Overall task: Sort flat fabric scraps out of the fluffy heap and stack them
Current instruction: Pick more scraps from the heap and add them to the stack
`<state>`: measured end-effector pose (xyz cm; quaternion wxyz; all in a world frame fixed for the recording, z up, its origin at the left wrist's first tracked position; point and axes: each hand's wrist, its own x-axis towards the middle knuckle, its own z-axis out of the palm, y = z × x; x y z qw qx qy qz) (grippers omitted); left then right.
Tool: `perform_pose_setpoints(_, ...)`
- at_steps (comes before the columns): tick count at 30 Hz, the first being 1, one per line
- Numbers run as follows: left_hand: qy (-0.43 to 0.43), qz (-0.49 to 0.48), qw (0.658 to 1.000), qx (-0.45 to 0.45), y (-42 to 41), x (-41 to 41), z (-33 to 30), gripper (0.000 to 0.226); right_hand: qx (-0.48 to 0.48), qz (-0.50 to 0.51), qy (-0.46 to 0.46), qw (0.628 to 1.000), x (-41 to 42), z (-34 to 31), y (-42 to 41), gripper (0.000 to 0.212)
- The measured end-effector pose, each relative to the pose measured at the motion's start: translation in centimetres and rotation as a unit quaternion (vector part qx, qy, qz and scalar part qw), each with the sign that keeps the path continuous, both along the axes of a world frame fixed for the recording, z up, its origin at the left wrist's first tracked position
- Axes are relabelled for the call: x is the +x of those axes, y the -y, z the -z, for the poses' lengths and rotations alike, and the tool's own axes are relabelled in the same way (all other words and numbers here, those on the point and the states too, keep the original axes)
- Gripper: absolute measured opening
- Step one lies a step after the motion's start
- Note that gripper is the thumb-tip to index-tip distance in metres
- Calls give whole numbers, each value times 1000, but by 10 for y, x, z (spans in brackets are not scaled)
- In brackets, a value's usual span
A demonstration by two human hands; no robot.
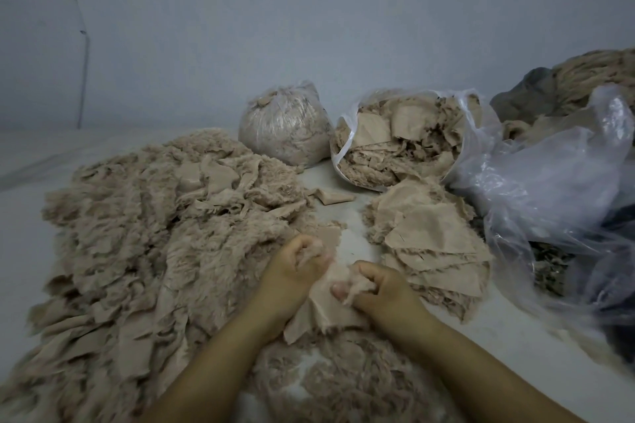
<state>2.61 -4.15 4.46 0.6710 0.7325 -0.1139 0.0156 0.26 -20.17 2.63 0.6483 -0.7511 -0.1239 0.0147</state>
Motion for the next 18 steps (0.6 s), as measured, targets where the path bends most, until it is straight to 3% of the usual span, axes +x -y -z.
perform_pose_setpoints(3, 22, -53, 998, -12, 2, 2, 1, 18, -20, 9, 34, 999, 6, 4, 6, 30)
perform_pose_setpoints(8, 44, -90, 995, 4, 2, 3, 1, 28, -163, -64, 69, 982, -1, 0, 16, 17)
perform_pose_setpoints(9, 51, -92, 994, 6, 0, 5, 1, 26, -158, -56, 79, 983, -1, -1, 17, 23)
perform_pose_setpoints(11, 57, -90, 994, 19, 0, 6, 1, 28, -54, 10, 59, 997, 3, -3, 18, 34)
perform_pose_setpoints(13, 72, -41, 996, 32, 2, 2, 2, 29, 51, 50, 25, 997, 6, -6, 14, 26)
perform_pose_setpoints(14, 80, -3, 996, 33, 5, -1, 2, 26, 49, 48, 16, 998, 5, -8, 9, 13)
perform_pose_setpoints(15, 81, 24, 996, 38, 8, -3, 2, 26, 12, 38, 23, 999, 5, -5, 5, 13)
perform_pose_setpoints(18, 98, -14, 993, 63, 9, 1, 7, 33, -56, 18, 59, 997, 1, -1, -5, 28)
